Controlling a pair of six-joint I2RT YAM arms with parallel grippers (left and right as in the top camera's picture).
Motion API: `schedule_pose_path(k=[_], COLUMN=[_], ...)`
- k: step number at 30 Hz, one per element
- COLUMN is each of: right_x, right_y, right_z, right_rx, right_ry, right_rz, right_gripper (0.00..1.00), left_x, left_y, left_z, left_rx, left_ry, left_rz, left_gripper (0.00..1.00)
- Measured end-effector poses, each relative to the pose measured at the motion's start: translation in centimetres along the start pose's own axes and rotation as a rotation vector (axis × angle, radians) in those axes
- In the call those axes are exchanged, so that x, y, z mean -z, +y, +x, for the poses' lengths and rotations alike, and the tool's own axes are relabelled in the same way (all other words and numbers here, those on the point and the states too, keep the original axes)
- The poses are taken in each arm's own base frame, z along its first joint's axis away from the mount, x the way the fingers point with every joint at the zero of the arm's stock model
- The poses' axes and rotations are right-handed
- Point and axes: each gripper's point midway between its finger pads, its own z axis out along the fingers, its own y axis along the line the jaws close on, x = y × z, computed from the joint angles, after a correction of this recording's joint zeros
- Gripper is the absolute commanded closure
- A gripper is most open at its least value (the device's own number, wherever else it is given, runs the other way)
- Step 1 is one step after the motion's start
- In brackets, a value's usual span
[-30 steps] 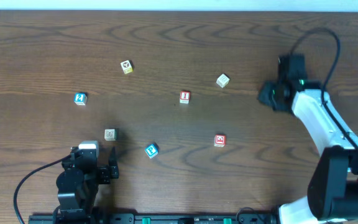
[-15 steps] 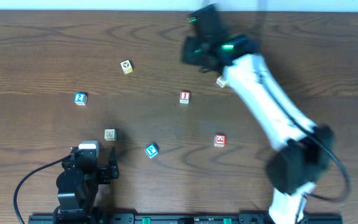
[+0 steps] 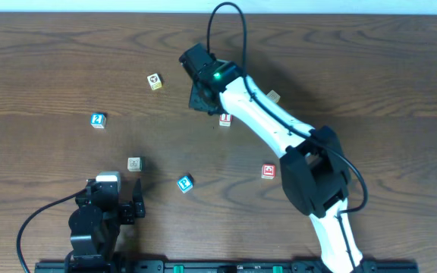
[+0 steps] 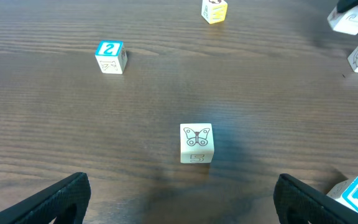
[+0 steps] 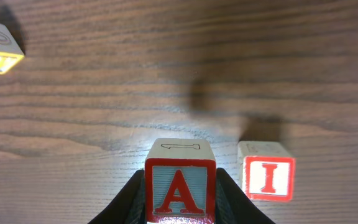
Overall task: Spell out Ai2
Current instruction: 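Carry the 'A' block and set it left of the 'I' block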
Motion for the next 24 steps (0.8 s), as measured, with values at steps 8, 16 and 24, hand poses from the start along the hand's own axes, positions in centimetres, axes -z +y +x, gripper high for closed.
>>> schedule_pose_path(k=[8,16,24], right_x=[-1.0,-1.5,-2.7], right_y=[-0.2,-1.0,-1.2], right_z=[1.8,1.5,2.4], right_rx=[0.026,0.034,0.063], right_ry=[0.013,-0.013,0.006], right_rz=[0.065,0.111,0.139], right_gripper=[0.98,0.98,0.98], left_x=[0.0,0.0,0.0], left_y=[0.0,0.0,0.0], left_z=[0.0,0.0,0.0], left_rx=[0.000,0.000,0.000], left_ry=[0.000,0.000,0.000], left_rz=[0.000,0.000,0.000], left_gripper=[0.05,0.04,0.05])
